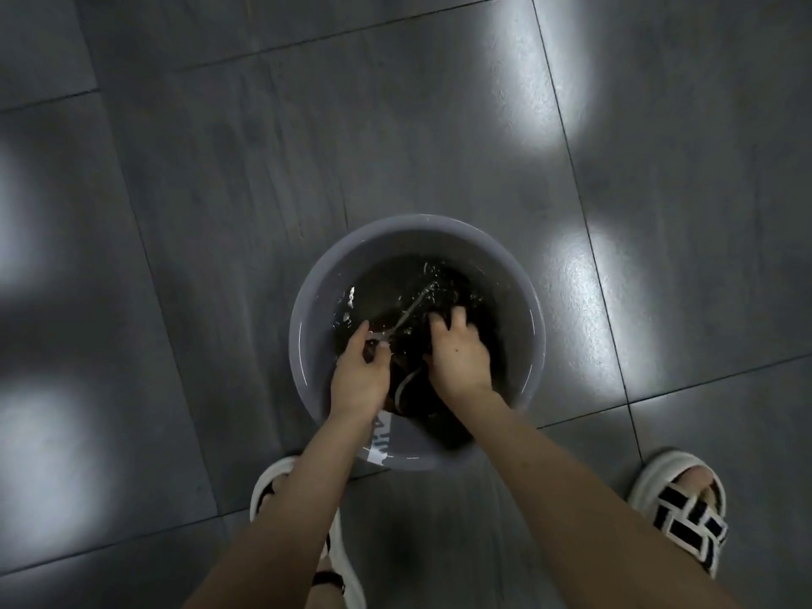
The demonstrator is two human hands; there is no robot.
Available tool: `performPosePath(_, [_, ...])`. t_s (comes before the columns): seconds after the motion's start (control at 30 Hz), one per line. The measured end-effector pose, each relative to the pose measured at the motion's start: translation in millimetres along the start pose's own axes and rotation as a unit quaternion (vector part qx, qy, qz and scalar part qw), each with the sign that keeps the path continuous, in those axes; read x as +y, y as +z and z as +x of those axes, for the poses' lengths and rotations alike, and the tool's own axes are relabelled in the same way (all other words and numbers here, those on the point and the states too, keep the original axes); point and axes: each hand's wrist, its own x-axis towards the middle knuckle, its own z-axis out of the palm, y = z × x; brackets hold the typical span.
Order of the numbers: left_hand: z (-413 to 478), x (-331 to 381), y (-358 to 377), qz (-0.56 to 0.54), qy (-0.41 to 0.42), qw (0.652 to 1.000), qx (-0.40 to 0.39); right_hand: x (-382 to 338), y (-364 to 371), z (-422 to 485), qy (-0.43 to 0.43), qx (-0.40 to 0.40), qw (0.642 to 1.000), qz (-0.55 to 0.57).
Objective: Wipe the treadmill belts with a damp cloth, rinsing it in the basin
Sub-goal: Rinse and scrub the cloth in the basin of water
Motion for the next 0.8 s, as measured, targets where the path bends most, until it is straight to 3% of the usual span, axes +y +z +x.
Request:
performPosePath(0.07, [-1.2,8.1,1.9,-0.044,-0.048,0.998,-0.018,-9.1,-7.1,-9.2,0.009,-0.004,0.985,0.172])
performPosePath(0.17, [-5.7,26.9,6.9,-0.165,-0.179,0.968,-0.055,-19.4,-24.1,-32.8,0.057,-0.002,0.909,0.413])
performPosePath(0.27, [-6.2,37.0,9.3,-0.258,-0.258,0.930,-0.047,-29.8,-40.2,-57.5,0.043,-0.021,0.856,0.515])
performPosePath(0.37, [-12.5,40.8,13.9,-0.300,-0.244,0.922,-0.024,-34.1,-45.0,-63.7,0.045,0.005,0.860,0.509])
performPosePath(0.47, [-17.4,44.1,22.8,-0.288,-0.201,0.936,0.004,-36.0,-41.5,-52.9,0.063,0.043,0.890,0.450])
performPosePath(0.67, [-16.4,43.7,31.3,-0.237,-0.146,0.960,0.018,-16.0,-27.9,-9.7,0.123,0.042,0.956,0.263])
performPosePath(0.8, [-0.5,24.4,23.5,-0.169,-0.104,0.980,0.021,-8.2,-19.9,3.3,0.212,0.053,0.947,0.237])
